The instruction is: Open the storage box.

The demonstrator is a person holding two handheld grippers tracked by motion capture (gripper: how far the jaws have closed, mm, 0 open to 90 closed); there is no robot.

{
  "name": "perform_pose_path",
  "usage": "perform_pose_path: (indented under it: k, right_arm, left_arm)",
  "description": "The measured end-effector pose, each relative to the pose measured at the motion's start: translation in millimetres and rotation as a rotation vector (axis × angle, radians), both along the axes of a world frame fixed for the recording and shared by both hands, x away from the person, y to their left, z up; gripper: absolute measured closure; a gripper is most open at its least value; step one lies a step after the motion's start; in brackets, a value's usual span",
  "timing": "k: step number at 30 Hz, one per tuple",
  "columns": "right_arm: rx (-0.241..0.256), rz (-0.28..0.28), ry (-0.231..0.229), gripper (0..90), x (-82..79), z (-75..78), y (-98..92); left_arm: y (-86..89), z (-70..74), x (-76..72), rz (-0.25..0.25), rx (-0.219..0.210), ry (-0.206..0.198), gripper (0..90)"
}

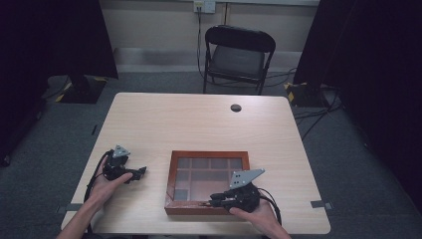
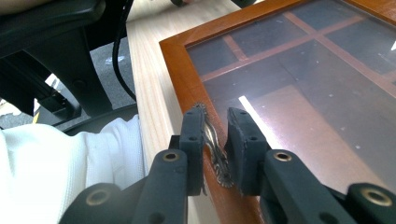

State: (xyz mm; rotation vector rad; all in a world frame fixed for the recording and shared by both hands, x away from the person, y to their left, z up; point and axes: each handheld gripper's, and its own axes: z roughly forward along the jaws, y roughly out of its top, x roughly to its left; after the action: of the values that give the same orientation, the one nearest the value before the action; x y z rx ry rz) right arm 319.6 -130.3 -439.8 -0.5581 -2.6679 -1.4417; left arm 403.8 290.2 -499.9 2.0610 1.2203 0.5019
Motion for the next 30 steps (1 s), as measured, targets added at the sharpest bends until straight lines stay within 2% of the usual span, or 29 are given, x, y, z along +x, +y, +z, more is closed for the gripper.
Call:
perform_pose_path:
  k: [2, 4, 7, 9, 16, 21, 24, 25, 27, 30]
  right_arm:
    - [-0.002, 0.009, -0.005, 77.4, -0.8, -0.4, 1.9]
    - [-0.017, 0.022, -0.012, 78.3, -1.9, -1.3, 4.3]
    - [-0.041, 0.023, -0.031, 79.8, -2.6, -2.6, 6.8]
    - [-0.056, 0.022, -0.038, 80.0, -2.5, -3.7, 8.2]
    - [-0.054, 0.026, -0.025, 81.7, -0.9, -2.9, 9.8]
    - [-0.061, 0.022, -0.022, 81.8, -1.2, -1.8, 10.5]
    - [-0.062, 0.030, -0.015, 82.1, 0.0, -1.3, 11.7]
    - [-0.064, 0.035, -0.019, 82.2, 0.1, -1.0, 12.1]
    - [-0.062, 0.036, -0.019, 82.3, 0.4, 0.1, 11.9]
    - [-0.042, 0.040, -0.011, 82.6, 2.1, 4.5, 10.4]
  left_arm:
    - [0.4, 1.2, -0.2, -0.018, -0.004, -0.002, 16.4]
    - [0.1, 2.1, -0.8, -0.040, -0.023, 0.000, 16.3]
    - [-2.0, 5.2, -2.6, -0.046, -0.012, -0.022, 16.3]
    - [-4.0, 8.0, -3.9, -0.060, -0.022, -0.027, 16.3]
    - [-19.1, 15.8, -10.6, -0.110, -0.023, -0.054, 17.3]
    - [-28.3, 20.3, -14.2, -0.160, -0.028, -0.055, 17.3]
    - [-31.2, 23.0, -16.6, -0.181, -0.042, -0.054, 17.2]
    - [-32.5, 23.2, -17.4, -0.190, -0.063, -0.056, 16.7]
    - [-33.6, 24.6, -18.0, -0.207, -0.060, -0.061, 16.1]
    - [-36.2, 25.3, -18.8, -0.212, -0.084, -0.044, 16.0]
